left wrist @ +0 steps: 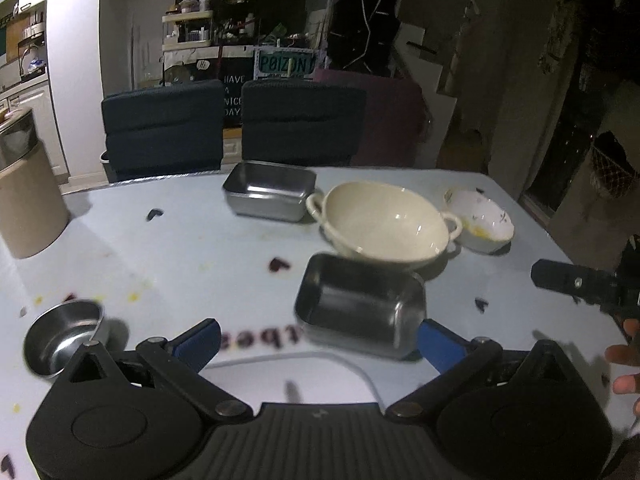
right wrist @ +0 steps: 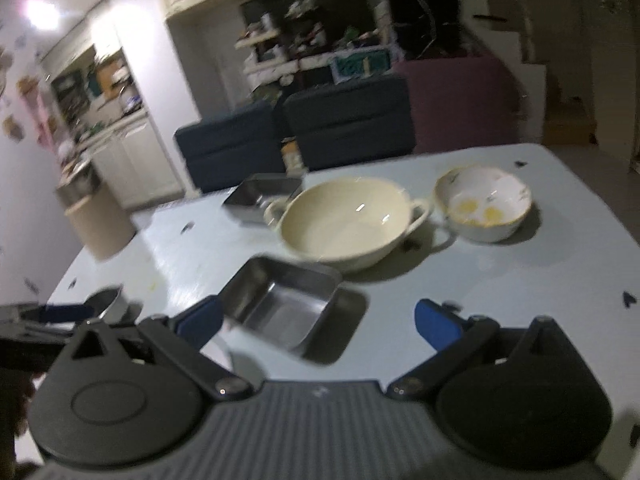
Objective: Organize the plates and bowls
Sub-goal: 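Move the left tool to one cream bowl handle while the right tool reaches the other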
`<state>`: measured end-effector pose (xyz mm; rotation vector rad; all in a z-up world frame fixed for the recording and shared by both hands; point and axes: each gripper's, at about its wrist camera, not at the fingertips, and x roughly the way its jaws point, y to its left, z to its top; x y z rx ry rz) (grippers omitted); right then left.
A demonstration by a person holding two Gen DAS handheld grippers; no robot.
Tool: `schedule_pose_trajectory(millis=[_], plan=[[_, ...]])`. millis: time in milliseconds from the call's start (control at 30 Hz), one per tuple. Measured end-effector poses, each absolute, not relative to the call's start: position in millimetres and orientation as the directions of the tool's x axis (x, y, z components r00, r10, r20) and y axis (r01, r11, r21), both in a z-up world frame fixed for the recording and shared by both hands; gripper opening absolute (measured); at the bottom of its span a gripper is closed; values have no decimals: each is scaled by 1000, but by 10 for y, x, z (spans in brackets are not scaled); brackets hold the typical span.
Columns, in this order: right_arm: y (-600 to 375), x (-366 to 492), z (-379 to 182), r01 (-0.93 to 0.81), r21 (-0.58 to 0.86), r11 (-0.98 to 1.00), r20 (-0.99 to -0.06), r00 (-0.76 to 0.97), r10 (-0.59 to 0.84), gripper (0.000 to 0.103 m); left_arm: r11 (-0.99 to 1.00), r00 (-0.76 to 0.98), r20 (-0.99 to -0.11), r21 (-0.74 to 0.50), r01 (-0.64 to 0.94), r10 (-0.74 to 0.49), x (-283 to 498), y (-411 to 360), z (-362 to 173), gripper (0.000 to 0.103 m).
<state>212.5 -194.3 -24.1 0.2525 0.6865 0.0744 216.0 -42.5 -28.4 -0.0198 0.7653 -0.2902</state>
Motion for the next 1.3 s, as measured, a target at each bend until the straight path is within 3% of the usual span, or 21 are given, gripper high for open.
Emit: schedule_pose_trajectory(millis=[333, 667, 767, 833, 933, 1067, 1133, 1200, 1300], plan=[[-2486, 2643, -449, 116, 329, 937, -520, 850, 78, 103, 953, 725, -618, -183, 242, -303, 2794, -583, -442, 103], [-2981, 3191, -978, 261, 509, 820, -552, 830, 78, 103, 935, 713, -612, -295, 197, -343, 3342, -392, -742, 103], [-3086, 3360, -1151, 308, 608, 731, -556, 823, 115, 89, 929, 694, -626, -317, 192, -357, 3477, -374, -799, 103], [-3093, 3446, -1253, 324, 655, 683, -552, 822, 139, 72, 917, 671, -635, -351, 190, -382, 3573, -352, -836, 103], [-3066, 3586, -1379, 328, 678, 658, -556, 814, 167, 60, 895, 649, -631, -400, 196, -424, 3677, -308, -870, 99], [-3053, 3722, -1520, 350, 681, 643, -569, 806, 164, 48, 864, 647, -602, -465, 192, -468, 3793, -247, -881, 82], [-3059, 3775, -1583, 358, 693, 626, -567, 806, 167, 28, 853, 645, -599, -492, 172, -475, 3890, -243, -912, 72], [-3059, 3749, -1597, 364, 706, 608, -564, 808, 171, 19, 850, 641, -603, -505, 153, -474, 3995, -271, -959, 64], [-3029, 3771, -1627, 358, 707, 609, -560, 809, 175, 14, 871, 636, -635, -475, 127, -439, 4171, -360, -1023, 51]])
